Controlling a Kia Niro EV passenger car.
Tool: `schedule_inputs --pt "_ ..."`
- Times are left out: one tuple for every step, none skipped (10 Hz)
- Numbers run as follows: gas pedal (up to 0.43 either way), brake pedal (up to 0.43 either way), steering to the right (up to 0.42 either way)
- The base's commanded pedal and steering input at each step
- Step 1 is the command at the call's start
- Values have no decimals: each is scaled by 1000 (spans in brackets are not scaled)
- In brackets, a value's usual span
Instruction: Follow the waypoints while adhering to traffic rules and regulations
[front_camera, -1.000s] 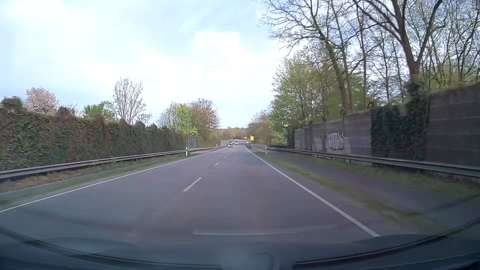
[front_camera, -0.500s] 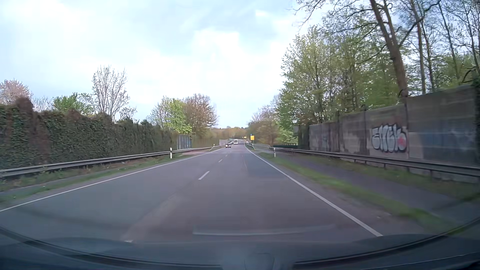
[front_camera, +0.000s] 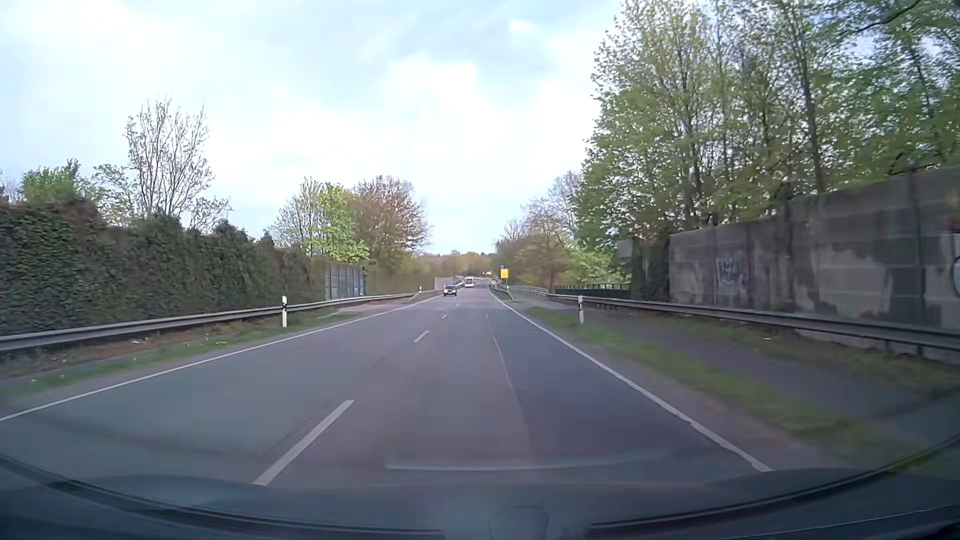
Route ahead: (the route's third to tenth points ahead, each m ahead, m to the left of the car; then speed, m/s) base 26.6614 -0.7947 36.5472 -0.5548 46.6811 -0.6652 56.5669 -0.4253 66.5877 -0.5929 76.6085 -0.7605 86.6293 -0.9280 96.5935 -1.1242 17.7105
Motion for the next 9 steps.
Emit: schedule_inputs --pt "59 0 -1" --pt "59 0 -1" --pt "59 0 -1" --pt "59 0 -1" --pt "59 0 -1" --pt "59 0 -1" --pt "59 0 -1" --pt "59 0 -1" --pt "59 0 -1"
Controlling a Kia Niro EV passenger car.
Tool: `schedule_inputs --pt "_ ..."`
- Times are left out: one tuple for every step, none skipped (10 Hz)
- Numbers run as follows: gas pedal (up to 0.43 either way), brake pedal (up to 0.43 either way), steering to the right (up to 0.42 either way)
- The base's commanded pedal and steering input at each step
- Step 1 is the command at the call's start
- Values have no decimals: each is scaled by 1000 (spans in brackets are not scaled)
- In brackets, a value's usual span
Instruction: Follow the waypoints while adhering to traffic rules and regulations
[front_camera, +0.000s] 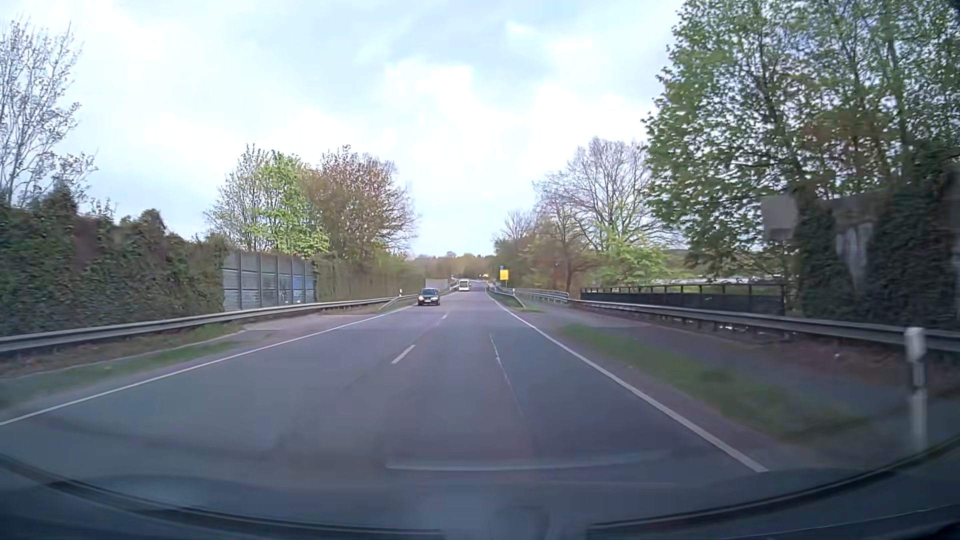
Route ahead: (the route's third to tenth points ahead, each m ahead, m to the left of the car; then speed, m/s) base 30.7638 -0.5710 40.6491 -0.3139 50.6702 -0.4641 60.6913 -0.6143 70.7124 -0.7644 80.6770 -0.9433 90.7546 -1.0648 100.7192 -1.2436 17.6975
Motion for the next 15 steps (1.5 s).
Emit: schedule_inputs --pt "59 0 -1" --pt "59 0 -1" --pt "59 0 -1" --pt "59 0 -2" --pt "59 0 -2" --pt "59 0 -2" --pt "59 0 -3" --pt "59 0 -3" --pt "59 0 -3" --pt "59 0 -4" --pt "59 0 -4" --pt "59 0 -4" --pt "59 0 -4" --pt "59 0 -2" --pt "59 0 -2"
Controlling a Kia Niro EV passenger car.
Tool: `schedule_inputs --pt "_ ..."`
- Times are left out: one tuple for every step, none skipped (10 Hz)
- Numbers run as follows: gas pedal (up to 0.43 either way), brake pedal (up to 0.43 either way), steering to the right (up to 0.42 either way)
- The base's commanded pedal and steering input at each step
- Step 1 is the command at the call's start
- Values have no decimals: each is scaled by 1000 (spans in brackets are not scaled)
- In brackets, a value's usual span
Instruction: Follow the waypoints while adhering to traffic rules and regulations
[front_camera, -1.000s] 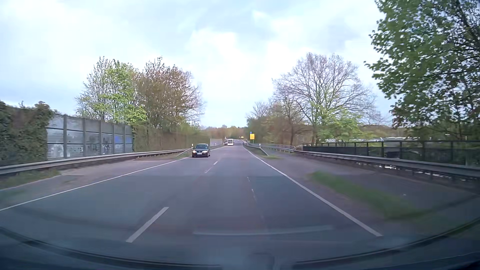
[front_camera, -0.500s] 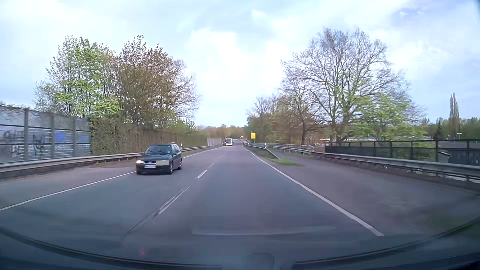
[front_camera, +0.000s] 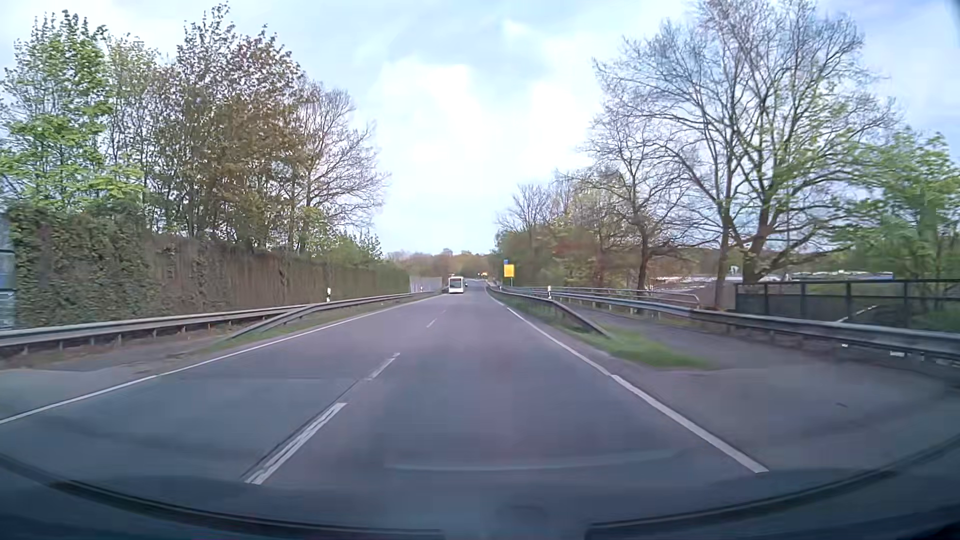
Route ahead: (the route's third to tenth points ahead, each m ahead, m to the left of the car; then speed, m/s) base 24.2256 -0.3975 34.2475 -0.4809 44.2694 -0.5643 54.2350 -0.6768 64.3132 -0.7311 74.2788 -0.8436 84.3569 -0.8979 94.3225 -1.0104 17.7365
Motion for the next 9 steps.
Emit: schedule_inputs --pt "59 0 -2" --pt "59 0 -4" --pt "59 0 -4" --pt "59 0 -4" --pt "59 0 -4" --pt "59 0 -4" --pt "59 0 -4" --pt "59 0 -4" --pt "59 0 -4"
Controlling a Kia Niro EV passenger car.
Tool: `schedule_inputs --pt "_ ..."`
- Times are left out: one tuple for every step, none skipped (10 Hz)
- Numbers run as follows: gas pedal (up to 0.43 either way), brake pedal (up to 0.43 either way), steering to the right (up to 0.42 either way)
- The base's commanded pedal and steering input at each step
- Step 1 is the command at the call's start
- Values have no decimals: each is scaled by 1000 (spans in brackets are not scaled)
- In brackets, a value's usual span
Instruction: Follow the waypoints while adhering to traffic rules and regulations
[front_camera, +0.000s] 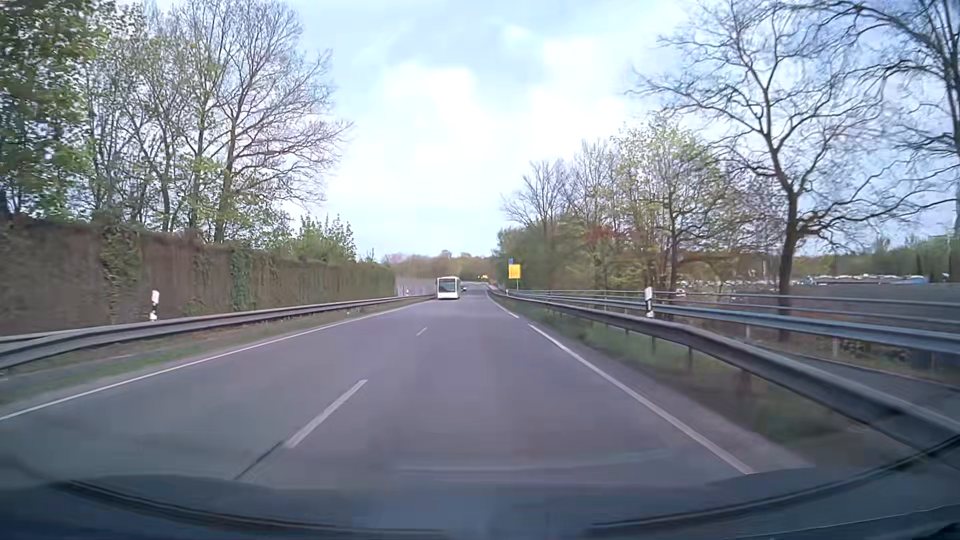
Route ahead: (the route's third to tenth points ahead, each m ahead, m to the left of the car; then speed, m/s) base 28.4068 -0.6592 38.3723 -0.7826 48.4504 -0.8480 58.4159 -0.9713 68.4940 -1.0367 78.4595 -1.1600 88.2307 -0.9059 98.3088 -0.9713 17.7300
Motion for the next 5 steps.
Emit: schedule_inputs --pt "59 0 -4" --pt "59 0 -4" --pt "59 0 -4" --pt "59 0 -4" --pt "59 0 -3"
